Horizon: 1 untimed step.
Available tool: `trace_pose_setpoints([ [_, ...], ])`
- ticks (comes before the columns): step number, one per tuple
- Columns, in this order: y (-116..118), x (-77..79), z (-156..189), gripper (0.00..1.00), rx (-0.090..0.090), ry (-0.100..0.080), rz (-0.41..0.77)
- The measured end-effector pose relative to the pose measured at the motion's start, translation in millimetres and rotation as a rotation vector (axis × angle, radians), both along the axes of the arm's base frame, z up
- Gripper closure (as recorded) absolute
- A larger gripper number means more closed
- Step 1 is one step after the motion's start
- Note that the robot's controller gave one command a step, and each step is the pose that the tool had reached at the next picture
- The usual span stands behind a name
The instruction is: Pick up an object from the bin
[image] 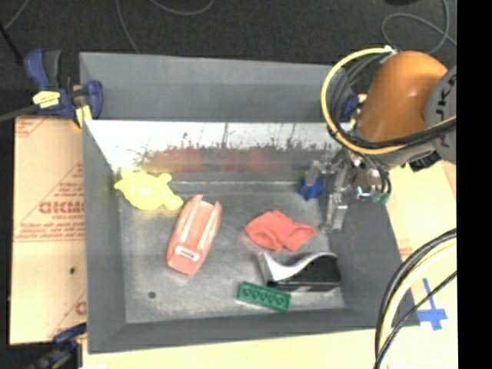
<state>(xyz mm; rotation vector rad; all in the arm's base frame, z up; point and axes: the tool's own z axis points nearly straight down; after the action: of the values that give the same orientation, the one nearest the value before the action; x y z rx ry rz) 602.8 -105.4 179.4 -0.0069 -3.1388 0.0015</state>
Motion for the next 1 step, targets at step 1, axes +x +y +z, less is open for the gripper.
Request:
trace_pose_setpoints([
  [1, 0.5, 1.2, 4.9, 0.0, -0.001, -0.007, 0.002],
])
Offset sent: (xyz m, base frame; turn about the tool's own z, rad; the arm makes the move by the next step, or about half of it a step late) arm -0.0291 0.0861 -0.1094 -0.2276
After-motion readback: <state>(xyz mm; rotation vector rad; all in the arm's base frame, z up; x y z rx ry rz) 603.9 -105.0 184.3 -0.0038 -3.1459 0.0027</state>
